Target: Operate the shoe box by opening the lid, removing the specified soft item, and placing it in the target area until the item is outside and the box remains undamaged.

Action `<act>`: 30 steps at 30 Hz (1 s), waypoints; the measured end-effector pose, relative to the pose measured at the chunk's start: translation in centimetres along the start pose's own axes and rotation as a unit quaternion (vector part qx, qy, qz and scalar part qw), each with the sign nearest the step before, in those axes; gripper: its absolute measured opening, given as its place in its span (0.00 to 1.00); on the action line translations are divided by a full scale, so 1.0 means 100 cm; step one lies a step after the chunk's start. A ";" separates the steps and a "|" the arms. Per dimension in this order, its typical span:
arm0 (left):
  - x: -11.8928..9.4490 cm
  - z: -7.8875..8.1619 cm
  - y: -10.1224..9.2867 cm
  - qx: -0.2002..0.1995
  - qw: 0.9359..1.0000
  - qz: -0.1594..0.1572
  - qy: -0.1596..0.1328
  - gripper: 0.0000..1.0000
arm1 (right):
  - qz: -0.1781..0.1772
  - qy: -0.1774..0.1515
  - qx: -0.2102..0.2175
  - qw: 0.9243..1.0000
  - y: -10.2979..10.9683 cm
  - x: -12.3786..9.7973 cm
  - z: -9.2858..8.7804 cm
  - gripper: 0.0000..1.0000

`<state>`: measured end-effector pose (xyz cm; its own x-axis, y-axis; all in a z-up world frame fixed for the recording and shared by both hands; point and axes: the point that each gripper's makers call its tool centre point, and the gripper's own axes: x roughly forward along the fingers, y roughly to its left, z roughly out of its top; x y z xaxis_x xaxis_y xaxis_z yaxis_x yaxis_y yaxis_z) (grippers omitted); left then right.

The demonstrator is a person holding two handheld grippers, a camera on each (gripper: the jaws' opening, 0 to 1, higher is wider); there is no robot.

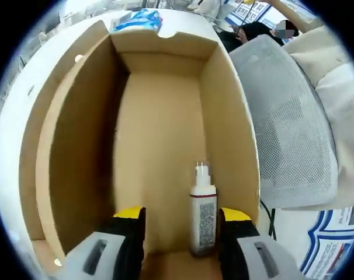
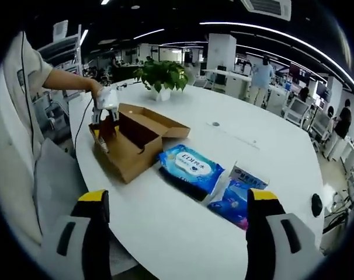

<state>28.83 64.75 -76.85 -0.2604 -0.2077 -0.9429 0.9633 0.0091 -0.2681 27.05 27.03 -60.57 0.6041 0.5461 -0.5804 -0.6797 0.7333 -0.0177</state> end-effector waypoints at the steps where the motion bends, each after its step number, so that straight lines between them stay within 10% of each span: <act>1: 0.002 0.000 -0.001 0.005 1.000 -0.001 0.002 0.48 | 0.000 -0.001 0.001 1.000 0.000 0.000 0.000 0.93; 30: 0.017 0.007 -0.002 -0.020 0.997 0.046 -0.054 0.20 | 0.034 -0.022 0.026 0.999 0.033 0.026 0.001 0.87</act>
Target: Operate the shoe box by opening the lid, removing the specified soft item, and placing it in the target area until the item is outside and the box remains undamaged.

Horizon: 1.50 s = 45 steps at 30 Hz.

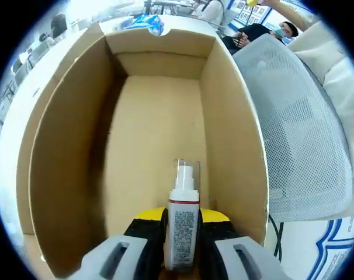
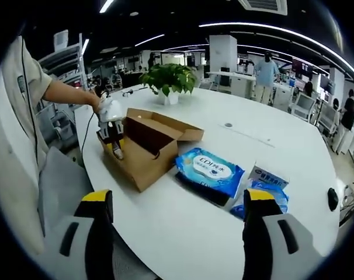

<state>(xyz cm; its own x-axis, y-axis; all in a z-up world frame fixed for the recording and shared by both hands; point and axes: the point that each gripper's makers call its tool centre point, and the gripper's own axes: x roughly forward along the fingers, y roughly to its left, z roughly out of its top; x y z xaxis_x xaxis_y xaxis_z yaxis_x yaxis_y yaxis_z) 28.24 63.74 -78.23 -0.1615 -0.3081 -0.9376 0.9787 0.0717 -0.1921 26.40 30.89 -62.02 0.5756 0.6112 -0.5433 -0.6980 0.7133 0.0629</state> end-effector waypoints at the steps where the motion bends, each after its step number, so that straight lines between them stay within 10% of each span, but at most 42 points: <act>1: 0.000 0.001 0.000 -0.006 1.000 0.002 -0.002 0.20 | 0.001 -0.002 0.003 1.000 0.001 0.001 0.000 0.87; 15: -0.011 0.013 0.001 -0.034 0.999 0.017 -0.037 0.19 | 0.016 -0.021 0.017 1.000 0.016 0.015 0.007 0.82; 29: -0.041 0.054 0.004 -0.054 0.988 0.042 -0.138 0.19 | 0.053 -0.059 0.025 0.996 0.049 0.040 0.031 0.73; 45: -0.080 0.117 -0.009 -0.081 0.954 0.057 -0.283 0.19 | 0.095 -0.098 0.016 0.991 0.081 0.072 0.054 0.53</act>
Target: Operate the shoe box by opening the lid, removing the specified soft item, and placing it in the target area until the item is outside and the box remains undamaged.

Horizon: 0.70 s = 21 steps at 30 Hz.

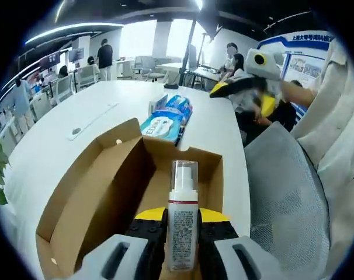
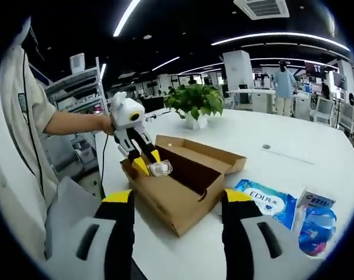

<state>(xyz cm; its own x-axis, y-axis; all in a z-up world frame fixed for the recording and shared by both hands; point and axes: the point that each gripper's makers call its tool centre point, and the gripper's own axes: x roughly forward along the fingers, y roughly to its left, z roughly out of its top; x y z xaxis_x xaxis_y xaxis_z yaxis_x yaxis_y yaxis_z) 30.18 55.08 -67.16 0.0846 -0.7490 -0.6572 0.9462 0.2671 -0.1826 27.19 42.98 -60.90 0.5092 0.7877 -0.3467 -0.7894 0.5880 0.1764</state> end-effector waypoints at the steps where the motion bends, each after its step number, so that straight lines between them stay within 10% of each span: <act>1: 0.000 0.002 -0.001 -0.001 1.000 0.002 -0.004 0.19 | 0.003 -0.001 0.000 1.000 0.001 0.002 0.001 0.51; 21: 0.003 0.046 -0.043 -0.042 0.990 -0.020 -0.134 0.19 | 0.051 -0.033 0.016 0.998 0.028 0.034 0.017 0.37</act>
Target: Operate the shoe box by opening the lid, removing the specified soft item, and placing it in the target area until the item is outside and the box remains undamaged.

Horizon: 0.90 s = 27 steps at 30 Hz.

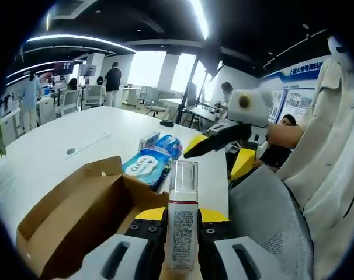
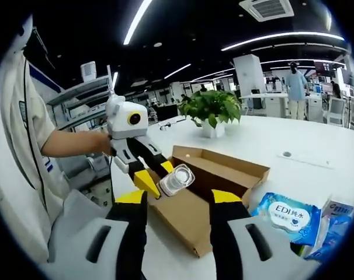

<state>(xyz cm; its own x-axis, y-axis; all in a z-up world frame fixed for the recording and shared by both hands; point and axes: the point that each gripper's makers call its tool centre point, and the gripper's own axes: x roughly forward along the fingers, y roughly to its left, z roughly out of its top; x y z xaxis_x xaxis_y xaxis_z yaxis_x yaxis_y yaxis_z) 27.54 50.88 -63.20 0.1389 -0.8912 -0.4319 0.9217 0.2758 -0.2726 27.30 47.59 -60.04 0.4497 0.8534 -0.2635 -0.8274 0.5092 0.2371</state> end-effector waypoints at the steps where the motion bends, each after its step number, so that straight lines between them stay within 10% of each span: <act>1: 0.000 0.001 -0.002 -0.002 1.000 -0.003 -0.004 0.19 | 0.002 -0.002 0.001 1.000 0.001 0.001 0.001 0.37; 17: 0.004 0.018 -0.027 -0.031 0.995 -0.056 -0.071 0.19 | 0.031 -0.031 0.027 0.999 0.015 0.011 0.011 0.25; 27: 0.007 0.014 -0.031 -0.024 0.996 -0.066 -0.060 0.20 | 0.035 -0.026 0.039 0.998 0.018 0.012 0.009 0.23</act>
<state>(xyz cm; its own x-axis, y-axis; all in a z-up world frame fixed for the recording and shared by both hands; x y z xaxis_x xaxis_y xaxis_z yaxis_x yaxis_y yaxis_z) 25.33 48.86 -61.47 0.0637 -0.9567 -0.2841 0.9165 0.1688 -0.3628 26.66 49.60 -59.08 0.4110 0.8906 -0.1948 -0.8292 0.4540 0.3261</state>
